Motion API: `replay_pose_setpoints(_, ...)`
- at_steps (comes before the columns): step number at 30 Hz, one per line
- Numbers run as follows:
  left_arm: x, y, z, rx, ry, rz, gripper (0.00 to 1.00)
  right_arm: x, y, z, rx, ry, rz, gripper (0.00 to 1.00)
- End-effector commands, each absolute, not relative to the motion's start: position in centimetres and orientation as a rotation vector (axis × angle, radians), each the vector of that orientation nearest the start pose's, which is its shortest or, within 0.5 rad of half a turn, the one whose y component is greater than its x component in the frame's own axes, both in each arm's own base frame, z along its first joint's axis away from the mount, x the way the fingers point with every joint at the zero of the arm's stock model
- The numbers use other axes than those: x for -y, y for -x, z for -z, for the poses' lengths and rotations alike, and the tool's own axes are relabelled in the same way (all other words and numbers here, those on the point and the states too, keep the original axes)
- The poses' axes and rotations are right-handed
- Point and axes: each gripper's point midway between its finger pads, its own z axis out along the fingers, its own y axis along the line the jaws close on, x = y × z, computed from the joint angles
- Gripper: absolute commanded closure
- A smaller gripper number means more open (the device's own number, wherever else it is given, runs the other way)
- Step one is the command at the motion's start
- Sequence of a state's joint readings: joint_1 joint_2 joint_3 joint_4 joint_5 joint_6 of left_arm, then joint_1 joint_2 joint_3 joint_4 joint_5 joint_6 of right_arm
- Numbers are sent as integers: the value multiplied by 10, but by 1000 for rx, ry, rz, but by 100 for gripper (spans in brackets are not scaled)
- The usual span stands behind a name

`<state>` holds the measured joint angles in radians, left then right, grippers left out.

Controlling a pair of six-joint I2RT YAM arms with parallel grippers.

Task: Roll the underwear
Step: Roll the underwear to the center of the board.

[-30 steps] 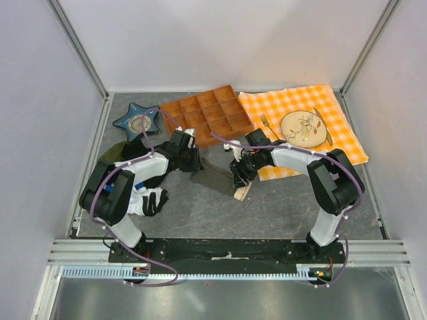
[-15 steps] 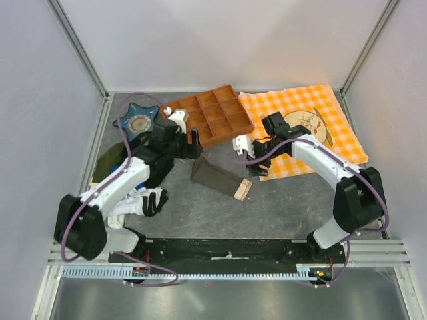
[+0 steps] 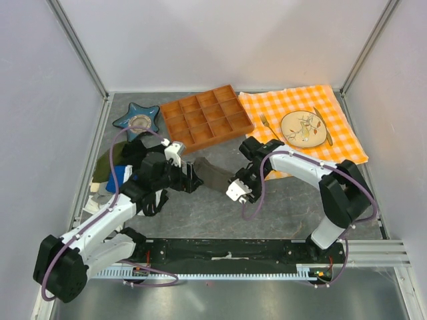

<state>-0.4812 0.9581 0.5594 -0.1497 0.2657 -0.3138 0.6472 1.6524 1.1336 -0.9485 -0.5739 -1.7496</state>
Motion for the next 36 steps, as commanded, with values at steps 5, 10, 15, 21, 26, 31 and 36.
replay_pose_setpoints(5,218,-227,-147,-2088,-348,853,17,-230,-229,-31,-849,2651,-498,33)
replay_pose_setpoints(10,223,-218,-141,-2083,-382,830,18,-224,-232,-14,-849,2696,-469,35)
replay_pose_setpoints(15,236,-199,-143,-1971,-493,817,17,-221,-233,1,-890,2714,-477,41)
replay_pose_setpoints(21,251,-161,-139,-1772,-608,907,20,-215,-236,12,-1011,2717,-457,53)
replay_pose_setpoints(26,257,-128,-126,-1638,-718,982,23,-205,-221,13,-1234,2714,-578,76)
replay_pose_setpoints(31,260,-112,-114,-1597,-808,955,23,-204,-196,0,-1470,2650,-783,85)
replay_pose_setpoints(36,267,-104,-112,-1529,-907,901,23,-215,-164,-20,-1845,2479,-1073,87)
